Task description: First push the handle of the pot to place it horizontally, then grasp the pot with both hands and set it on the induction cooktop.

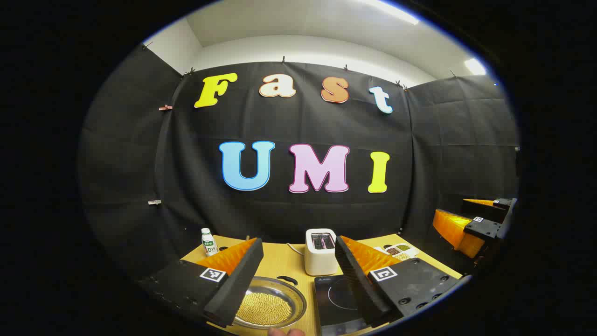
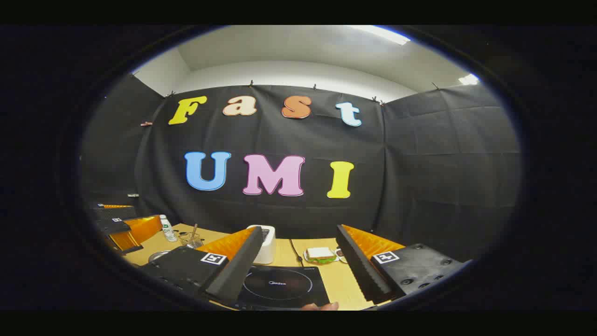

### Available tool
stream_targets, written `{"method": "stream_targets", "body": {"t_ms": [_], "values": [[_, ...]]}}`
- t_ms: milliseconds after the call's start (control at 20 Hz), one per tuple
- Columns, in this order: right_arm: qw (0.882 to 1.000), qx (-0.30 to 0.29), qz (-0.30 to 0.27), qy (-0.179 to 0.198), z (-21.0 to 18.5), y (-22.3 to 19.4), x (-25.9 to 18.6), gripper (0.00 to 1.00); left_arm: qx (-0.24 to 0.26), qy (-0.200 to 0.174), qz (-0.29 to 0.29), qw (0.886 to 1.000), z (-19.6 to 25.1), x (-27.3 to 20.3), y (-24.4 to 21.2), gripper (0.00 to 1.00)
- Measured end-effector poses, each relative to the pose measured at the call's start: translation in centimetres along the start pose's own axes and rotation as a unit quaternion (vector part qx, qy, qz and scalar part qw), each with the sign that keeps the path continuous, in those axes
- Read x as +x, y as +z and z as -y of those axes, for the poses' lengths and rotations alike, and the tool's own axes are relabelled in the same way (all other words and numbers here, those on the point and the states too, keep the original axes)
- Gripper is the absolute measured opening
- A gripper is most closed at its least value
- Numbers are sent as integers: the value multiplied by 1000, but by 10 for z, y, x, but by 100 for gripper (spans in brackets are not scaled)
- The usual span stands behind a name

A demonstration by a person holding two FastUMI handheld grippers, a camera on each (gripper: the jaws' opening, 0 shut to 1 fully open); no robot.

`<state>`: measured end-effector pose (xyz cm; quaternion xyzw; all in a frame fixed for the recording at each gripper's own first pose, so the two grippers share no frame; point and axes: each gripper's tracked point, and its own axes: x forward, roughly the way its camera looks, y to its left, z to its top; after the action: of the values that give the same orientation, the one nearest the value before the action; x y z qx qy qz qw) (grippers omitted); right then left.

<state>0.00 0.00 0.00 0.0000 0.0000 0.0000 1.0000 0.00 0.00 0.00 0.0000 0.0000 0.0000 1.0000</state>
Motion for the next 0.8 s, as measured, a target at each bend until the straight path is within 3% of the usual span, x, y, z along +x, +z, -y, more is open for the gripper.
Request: {"method": "stream_targets", "body": {"t_ms": [800], "values": [[1000,-13,8,-1,-2,2,0,98,2,0,9,1000,-4,-3,5,96]]}}
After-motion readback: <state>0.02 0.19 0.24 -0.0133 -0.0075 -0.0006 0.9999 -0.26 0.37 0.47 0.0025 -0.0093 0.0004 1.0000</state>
